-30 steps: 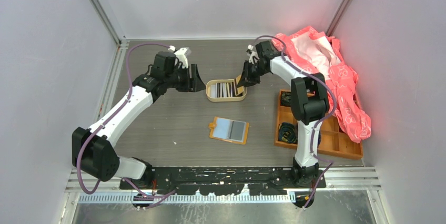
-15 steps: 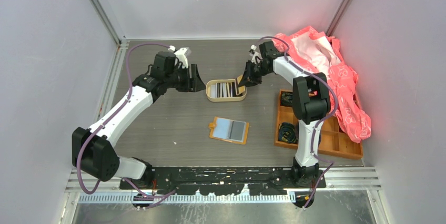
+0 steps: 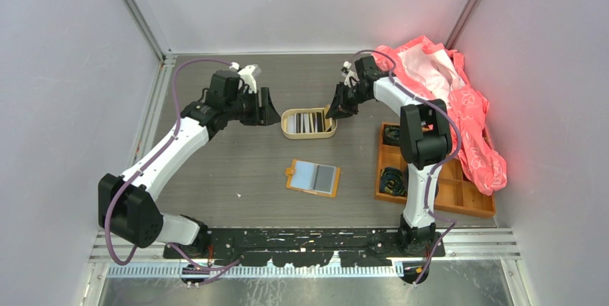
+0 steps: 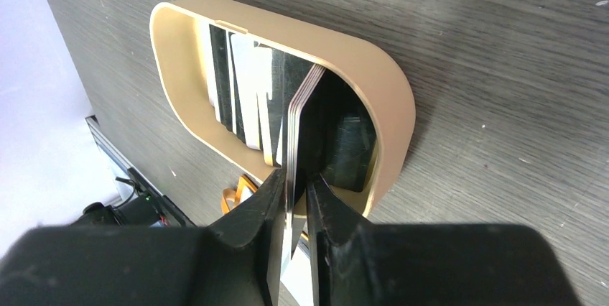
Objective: Put the credit cards into the card holder
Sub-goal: Pick up the credit card from the storage box.
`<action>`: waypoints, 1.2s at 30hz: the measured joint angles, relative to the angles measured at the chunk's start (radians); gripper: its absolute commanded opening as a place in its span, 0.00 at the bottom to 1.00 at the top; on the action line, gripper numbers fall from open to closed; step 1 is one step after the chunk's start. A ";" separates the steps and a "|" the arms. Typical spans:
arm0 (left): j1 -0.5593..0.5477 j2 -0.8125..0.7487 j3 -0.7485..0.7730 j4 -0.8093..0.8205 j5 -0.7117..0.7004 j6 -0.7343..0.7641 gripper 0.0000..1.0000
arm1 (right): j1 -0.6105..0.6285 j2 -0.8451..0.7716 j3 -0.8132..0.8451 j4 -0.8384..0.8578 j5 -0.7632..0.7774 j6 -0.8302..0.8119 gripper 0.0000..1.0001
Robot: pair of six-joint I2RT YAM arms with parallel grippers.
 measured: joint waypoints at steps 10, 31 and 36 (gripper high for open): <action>0.000 0.000 0.000 0.000 0.000 0.000 0.59 | -0.014 0.000 0.000 0.000 -0.006 0.000 0.27; 0.000 0.000 0.000 0.000 0.000 0.000 0.59 | -0.048 0.000 0.000 -0.001 -0.033 0.004 0.27; 0.000 0.000 0.000 0.000 0.000 0.000 0.59 | -0.055 0.000 0.000 -0.004 -0.039 0.004 0.27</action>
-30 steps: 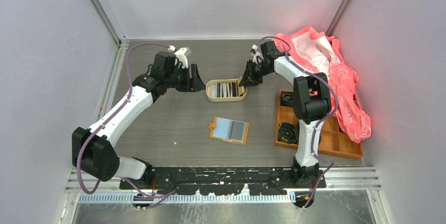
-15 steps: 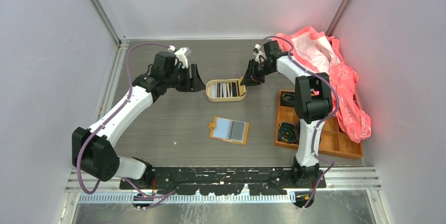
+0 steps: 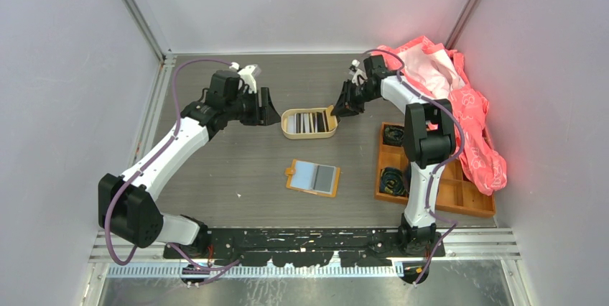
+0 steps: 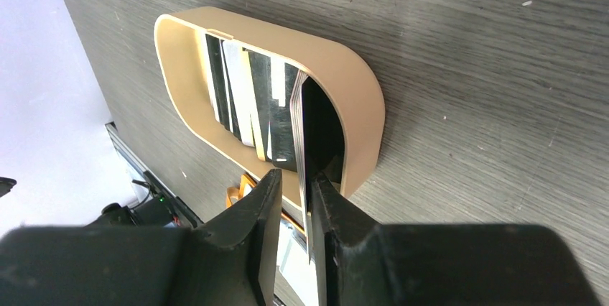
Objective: Put the credit cards into the card holder
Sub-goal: Pick up the credit card from the storage box.
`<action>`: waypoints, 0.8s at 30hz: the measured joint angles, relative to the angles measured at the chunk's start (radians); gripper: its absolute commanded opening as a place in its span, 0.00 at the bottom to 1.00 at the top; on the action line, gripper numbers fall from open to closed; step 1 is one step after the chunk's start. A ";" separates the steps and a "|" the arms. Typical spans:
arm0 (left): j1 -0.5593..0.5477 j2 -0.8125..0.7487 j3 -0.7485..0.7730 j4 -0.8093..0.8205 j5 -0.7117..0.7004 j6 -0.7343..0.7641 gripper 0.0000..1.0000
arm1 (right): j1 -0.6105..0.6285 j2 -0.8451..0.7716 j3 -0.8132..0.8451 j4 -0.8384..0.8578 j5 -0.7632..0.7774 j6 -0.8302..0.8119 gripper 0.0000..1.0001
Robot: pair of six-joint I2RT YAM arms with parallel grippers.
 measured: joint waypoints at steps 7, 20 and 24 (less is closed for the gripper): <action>0.000 0.000 0.000 0.000 0.000 0.000 0.59 | -0.008 0.000 0.000 -0.006 -0.005 0.000 0.26; 0.000 0.000 0.000 0.000 0.000 0.000 0.59 | -0.023 0.000 0.000 -0.019 -0.011 -0.002 0.23; 0.000 0.000 0.000 0.000 0.000 0.000 0.59 | -0.028 0.000 0.000 -0.019 -0.013 -0.005 0.19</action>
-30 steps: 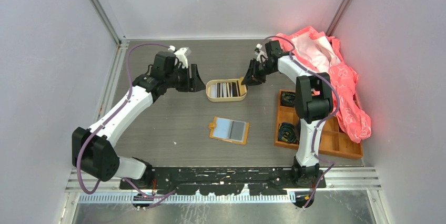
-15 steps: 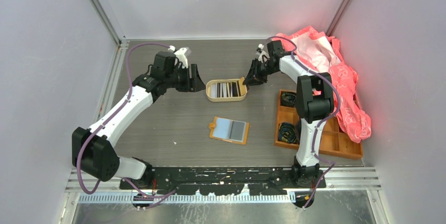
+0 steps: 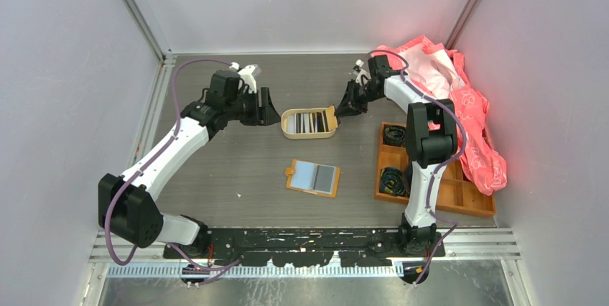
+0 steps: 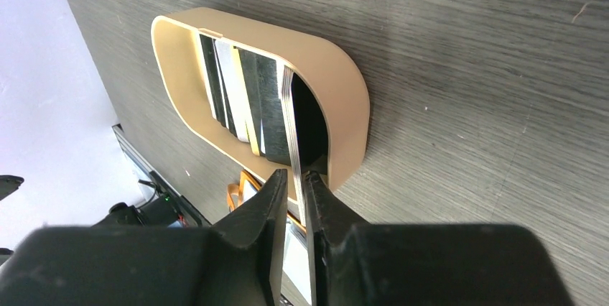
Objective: Put the credit cards into the card holder
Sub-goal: Pick up the credit card from the storage box.
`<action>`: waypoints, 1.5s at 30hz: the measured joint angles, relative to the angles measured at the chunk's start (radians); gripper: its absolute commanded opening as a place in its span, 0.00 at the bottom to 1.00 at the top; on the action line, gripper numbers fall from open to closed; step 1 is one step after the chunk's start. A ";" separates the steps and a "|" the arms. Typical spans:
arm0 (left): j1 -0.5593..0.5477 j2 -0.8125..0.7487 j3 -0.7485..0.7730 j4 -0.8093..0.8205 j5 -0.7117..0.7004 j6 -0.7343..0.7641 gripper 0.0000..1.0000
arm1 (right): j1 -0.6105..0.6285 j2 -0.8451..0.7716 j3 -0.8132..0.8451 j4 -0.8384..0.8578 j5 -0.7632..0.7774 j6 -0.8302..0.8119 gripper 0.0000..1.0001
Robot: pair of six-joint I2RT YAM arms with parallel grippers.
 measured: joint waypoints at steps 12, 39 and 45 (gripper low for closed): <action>0.000 0.000 0.000 0.000 0.000 0.000 0.59 | 0.000 0.000 0.000 -0.010 -0.003 -0.008 0.03; 0.000 0.000 0.000 0.000 0.000 0.000 0.59 | -0.001 -0.091 0.000 -0.090 0.135 -0.146 0.01; 0.000 0.000 0.000 0.000 0.000 0.000 0.60 | -0.001 -0.105 0.000 -0.099 0.153 -0.163 0.01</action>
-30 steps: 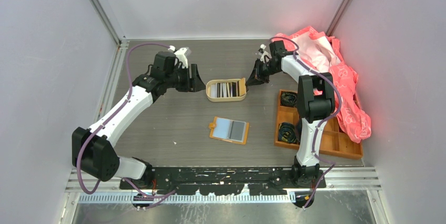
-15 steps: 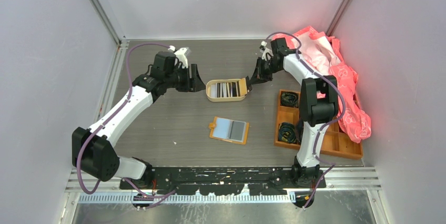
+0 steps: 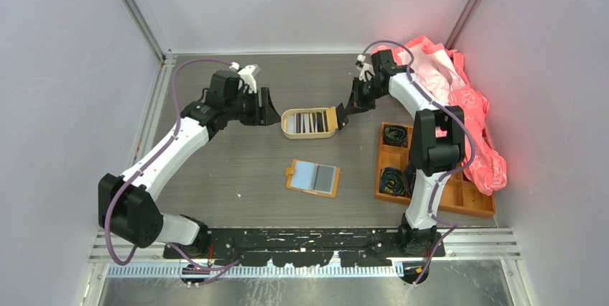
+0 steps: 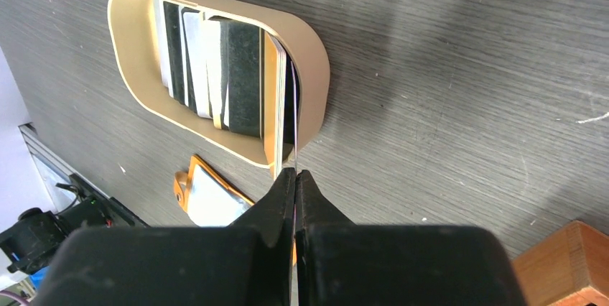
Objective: Put the credit cards into the card holder
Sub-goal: Pick up the credit card from the storage box.
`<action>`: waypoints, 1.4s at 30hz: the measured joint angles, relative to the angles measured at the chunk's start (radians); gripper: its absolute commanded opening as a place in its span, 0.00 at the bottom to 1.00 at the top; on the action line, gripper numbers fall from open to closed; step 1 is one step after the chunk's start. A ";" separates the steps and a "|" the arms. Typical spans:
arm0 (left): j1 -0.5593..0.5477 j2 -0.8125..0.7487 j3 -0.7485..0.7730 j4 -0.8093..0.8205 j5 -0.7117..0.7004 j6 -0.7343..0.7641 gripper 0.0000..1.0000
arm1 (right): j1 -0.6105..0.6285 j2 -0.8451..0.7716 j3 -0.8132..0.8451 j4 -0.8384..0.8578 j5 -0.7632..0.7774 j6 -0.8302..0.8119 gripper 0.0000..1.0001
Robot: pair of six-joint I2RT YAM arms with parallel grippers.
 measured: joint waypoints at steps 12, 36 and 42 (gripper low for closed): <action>0.001 0.000 0.000 0.010 0.043 0.000 0.69 | -0.020 -0.109 -0.030 -0.010 0.040 -0.032 0.01; -0.070 -0.153 -0.772 1.450 0.172 -0.711 0.69 | 0.151 -0.397 -0.514 0.693 -0.534 0.455 0.01; -0.081 -0.124 -0.772 1.524 0.144 -0.766 0.65 | 0.174 -0.419 -0.538 0.814 -0.574 0.532 0.01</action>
